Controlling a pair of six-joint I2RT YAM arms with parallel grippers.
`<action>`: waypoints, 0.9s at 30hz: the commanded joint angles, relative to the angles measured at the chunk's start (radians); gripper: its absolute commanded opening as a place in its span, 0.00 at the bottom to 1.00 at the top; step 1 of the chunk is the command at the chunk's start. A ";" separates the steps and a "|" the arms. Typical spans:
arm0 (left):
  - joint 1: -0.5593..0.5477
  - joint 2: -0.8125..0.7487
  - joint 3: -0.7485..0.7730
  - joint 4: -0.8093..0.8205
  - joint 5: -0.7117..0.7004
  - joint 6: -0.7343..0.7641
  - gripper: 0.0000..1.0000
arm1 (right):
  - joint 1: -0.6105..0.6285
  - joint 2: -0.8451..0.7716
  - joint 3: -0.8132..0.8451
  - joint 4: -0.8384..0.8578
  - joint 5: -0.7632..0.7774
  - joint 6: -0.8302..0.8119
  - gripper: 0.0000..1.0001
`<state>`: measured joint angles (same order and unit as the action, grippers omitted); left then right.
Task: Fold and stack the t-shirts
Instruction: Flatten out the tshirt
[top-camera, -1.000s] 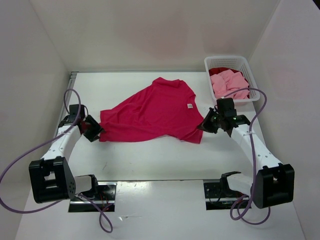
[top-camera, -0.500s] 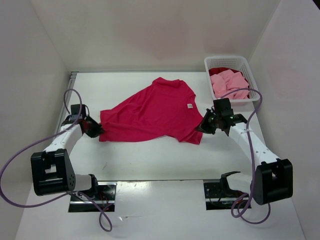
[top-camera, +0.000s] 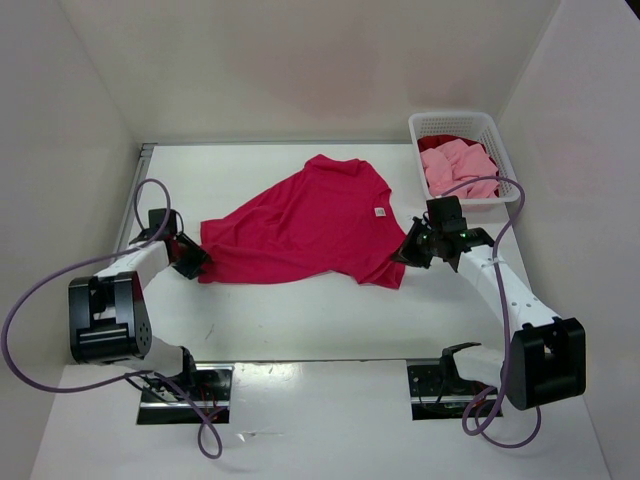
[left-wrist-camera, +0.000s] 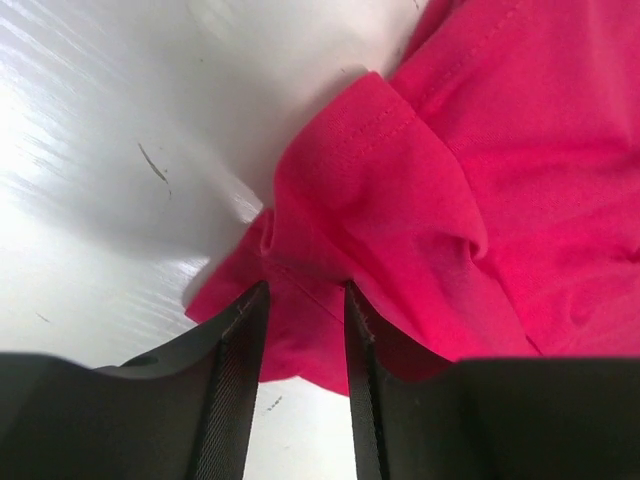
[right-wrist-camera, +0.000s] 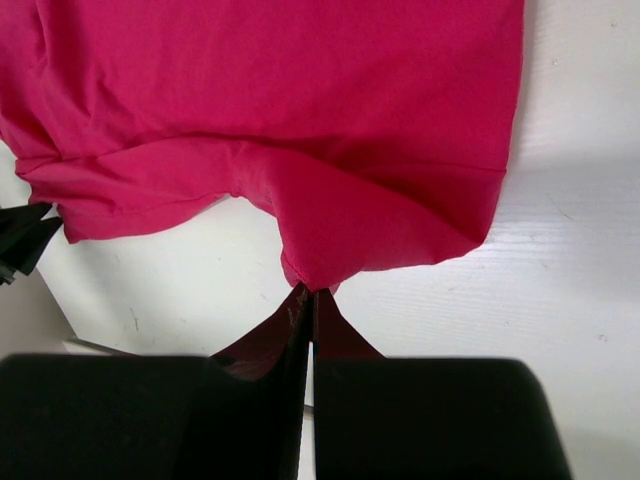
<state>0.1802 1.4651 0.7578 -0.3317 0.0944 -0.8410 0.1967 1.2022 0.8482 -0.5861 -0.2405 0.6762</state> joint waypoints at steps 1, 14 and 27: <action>0.005 0.020 0.000 0.042 -0.032 -0.003 0.43 | 0.009 -0.001 -0.005 0.040 0.010 0.003 0.03; 0.005 0.074 -0.018 0.042 -0.070 -0.003 0.31 | 0.009 -0.001 0.005 0.040 0.038 0.003 0.03; 0.005 -0.074 -0.077 0.054 -0.071 -0.044 0.22 | 0.009 0.026 0.014 0.060 0.029 0.003 0.03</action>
<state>0.1802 1.3838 0.6941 -0.2882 0.0395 -0.8722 0.1967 1.2209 0.8486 -0.5709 -0.2176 0.6765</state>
